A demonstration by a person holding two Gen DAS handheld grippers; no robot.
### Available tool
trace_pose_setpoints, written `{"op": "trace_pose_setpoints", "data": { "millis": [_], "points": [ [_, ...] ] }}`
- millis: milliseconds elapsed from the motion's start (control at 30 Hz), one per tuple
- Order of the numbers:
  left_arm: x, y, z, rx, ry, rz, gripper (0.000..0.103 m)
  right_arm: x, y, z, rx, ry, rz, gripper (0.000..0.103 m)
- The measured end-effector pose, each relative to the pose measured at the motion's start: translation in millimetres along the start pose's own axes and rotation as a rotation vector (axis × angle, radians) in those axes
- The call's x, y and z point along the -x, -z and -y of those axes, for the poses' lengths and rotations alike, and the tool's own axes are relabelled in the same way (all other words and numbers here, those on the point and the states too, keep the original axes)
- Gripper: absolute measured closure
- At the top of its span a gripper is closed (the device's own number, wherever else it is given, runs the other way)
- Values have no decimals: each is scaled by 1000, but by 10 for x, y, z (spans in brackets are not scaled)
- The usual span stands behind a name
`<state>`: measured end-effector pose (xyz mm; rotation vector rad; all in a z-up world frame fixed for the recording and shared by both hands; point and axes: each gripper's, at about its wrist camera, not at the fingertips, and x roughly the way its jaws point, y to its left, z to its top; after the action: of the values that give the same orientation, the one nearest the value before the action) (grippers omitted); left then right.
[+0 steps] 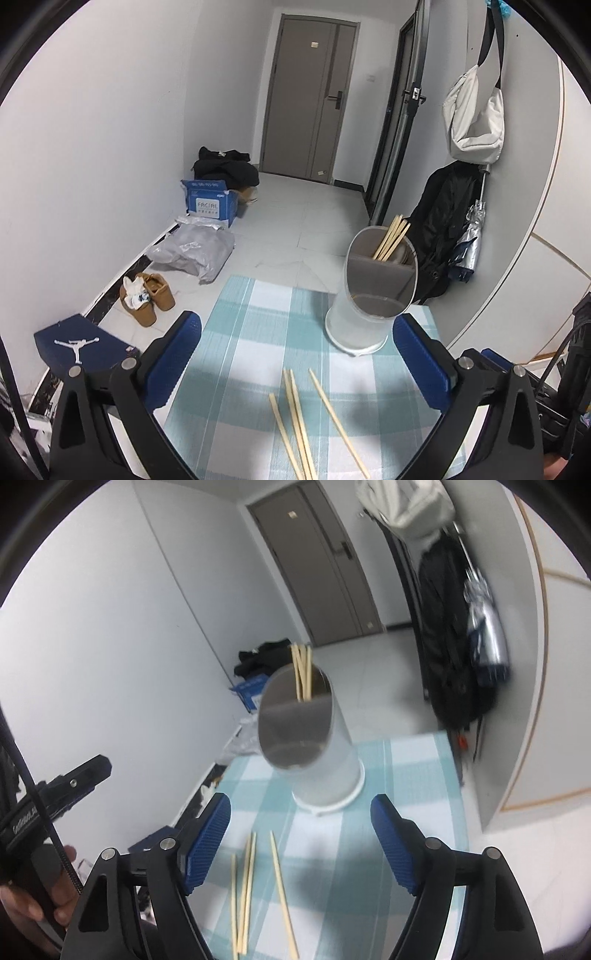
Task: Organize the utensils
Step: 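Lower the right tool onto a chopstick on the cloth and close it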
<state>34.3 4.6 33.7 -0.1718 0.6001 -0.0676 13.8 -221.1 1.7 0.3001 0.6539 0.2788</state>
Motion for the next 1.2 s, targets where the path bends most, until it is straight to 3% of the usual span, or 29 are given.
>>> {"op": "trace_pose_setpoints", "data": {
  "millis": [200, 367, 467, 867, 1200],
  "points": [
    [-73, 264, -67, -4, -22, -20, 1, -112, 279, -34, 37, 13, -54, 24],
    [-238, 483, -133, -15, -40, -85, 1, -281, 464, 28, 19, 30, -131, 23],
    [-291, 558, -192, -1, -51, -103, 1, -373, 556, 55, 34, 81, -155, 23],
    [-490, 589, -455, 101, -29, -180, 1, -684, 742, 80, 96, 151, -258, 23],
    [-594, 583, -708, 201, -22, -250, 1, -1147, 658, -209, 234, 158, -338, 24]
  ]
}}
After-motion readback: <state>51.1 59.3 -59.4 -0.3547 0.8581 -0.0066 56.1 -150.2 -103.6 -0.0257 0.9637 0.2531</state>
